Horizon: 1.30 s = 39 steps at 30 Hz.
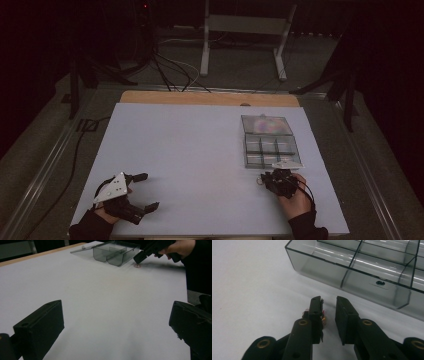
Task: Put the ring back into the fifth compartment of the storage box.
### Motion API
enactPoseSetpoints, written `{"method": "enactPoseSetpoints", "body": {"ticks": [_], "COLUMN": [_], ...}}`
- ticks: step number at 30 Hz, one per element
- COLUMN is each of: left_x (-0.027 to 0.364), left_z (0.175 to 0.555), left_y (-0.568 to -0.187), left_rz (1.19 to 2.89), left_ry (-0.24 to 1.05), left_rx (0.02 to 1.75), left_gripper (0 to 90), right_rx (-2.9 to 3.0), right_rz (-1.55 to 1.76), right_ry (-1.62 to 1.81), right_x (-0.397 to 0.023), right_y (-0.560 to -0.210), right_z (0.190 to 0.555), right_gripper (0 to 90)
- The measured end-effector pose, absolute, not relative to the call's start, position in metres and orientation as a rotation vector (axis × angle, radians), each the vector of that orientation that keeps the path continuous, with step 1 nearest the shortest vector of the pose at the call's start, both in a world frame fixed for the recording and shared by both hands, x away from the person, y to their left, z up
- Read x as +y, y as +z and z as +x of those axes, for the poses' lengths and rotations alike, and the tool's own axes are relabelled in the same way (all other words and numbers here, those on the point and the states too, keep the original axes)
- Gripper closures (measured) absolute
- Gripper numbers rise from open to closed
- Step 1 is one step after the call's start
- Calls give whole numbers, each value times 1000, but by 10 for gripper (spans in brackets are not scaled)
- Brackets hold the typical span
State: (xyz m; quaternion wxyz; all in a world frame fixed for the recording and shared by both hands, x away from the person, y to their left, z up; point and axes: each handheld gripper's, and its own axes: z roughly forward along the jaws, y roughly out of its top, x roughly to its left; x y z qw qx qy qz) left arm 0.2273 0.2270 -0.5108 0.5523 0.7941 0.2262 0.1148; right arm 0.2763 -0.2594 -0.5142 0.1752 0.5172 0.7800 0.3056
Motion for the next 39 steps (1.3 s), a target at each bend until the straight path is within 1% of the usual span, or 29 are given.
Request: {"method": "enactPoseSetpoints", "body": {"ticks": [17,22,39], "left_x": [227,227,227], "left_z": [227,227,227], "left_y": [-511,-511,-511], "left_rz": [1880,1882,1879], "left_ry": [272,272,271], "left_rx": [533,532,534], "left_gripper": [11,10,10], "right_rx": [2238,2249,2239], "right_rz": [1431,1424,1404], "right_ry": [785,771,801], "right_x": [-252,-250,-250], "right_y": [-518,-517,-511], "right_z": [279,280,277], "right_gripper": [798,860,884]}}
